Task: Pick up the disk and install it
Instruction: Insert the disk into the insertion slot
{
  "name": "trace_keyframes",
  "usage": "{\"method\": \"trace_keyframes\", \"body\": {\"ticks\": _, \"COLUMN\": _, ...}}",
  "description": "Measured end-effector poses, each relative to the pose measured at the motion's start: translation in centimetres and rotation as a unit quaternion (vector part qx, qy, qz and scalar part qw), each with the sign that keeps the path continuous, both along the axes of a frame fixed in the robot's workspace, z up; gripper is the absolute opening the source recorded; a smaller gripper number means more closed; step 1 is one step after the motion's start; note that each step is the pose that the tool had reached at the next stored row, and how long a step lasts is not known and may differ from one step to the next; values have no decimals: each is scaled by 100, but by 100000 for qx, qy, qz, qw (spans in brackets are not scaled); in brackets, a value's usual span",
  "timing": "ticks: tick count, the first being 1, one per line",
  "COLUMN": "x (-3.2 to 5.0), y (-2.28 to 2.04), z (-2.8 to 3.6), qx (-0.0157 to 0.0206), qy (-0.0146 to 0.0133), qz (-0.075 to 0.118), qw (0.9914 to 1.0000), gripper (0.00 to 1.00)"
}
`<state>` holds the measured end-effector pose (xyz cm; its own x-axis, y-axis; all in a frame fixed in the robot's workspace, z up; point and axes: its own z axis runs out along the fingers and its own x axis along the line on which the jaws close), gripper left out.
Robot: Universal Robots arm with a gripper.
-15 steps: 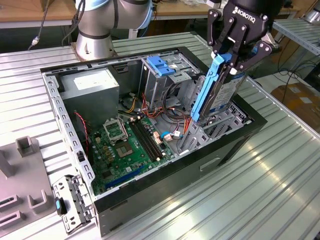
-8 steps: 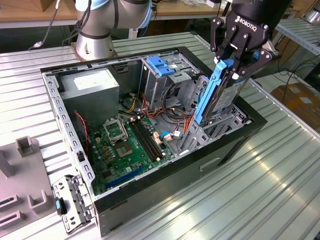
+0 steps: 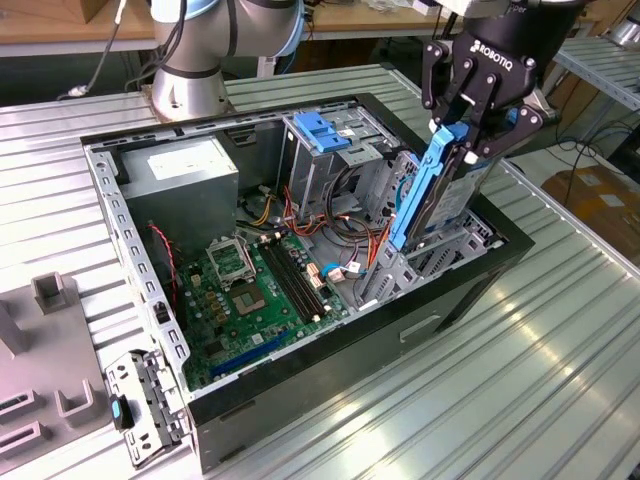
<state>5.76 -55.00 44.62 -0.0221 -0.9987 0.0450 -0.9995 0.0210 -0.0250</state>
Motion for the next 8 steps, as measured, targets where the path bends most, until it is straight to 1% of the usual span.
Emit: {"method": "trace_keyframes", "body": {"ticks": 8, "x": 17, "y": -1, "z": -93, "qx": -8, "qy": 4, "qz": -6, "qw": 100000, "gripper": 37}}
